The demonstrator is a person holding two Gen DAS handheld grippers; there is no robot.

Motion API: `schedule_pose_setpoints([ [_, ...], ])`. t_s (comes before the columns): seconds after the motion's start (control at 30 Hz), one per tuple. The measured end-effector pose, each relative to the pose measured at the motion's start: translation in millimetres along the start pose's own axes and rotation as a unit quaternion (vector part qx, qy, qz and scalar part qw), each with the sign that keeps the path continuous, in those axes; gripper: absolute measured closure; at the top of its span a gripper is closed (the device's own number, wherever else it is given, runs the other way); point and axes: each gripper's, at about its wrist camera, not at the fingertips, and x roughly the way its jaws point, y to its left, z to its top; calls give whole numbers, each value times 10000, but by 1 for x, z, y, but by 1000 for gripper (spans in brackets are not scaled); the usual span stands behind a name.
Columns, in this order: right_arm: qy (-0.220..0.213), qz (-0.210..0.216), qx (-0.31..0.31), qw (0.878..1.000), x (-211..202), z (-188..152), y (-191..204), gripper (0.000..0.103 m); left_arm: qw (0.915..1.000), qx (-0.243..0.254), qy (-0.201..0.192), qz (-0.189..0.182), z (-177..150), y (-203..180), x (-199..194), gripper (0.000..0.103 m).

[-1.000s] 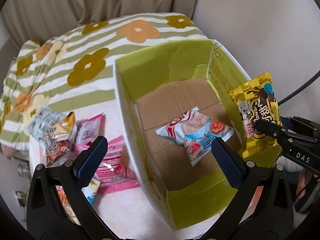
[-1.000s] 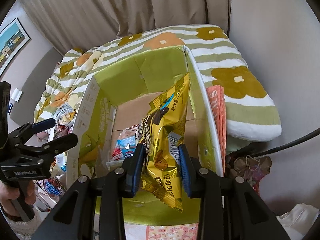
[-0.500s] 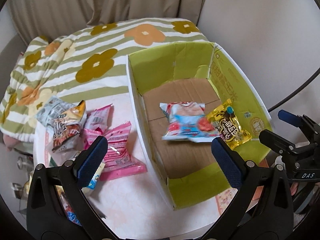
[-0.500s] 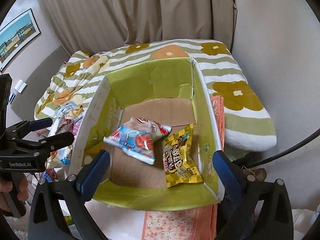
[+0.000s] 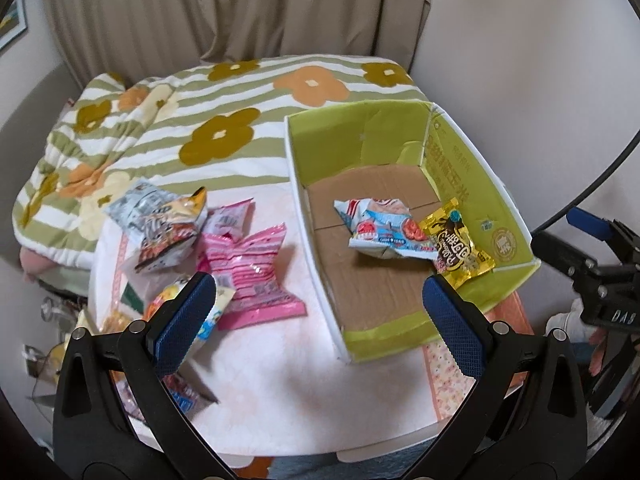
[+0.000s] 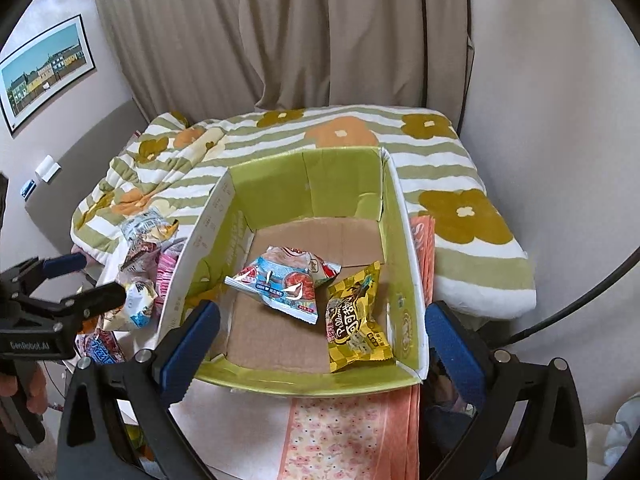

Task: Organize snacks
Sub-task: 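Move both tools back over the snack pile on the table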

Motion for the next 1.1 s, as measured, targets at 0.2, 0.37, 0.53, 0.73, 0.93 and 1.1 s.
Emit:
schedule_pose_setpoints([
  [0.2,-101,29,-118,9999,-14,0,12,1,9998,-150,-159,11,-15,22,-22,0],
  [0.37,-268,18,-348,9990,-31,1,39,1,9990,-275,-355,82,-26,61,-47,0],
  [0.53,-310,232,-412,9984,-36,-2,81,1,9981,-386,-435,186,-35,117,-67,0],
  [0.73,-275,275,-428,9983,-28,-13,149,1,9986,-385,-305,219,-56,192,-83,0],
  [0.93,44,670,-15,9977,-6,-32,212,1,9996,-265,-26,101,-80,262,-85,0],
  [1.1,357,840,475,9947,16,-55,251,1,9997,87,224,-44,-97,304,-74,0],
])
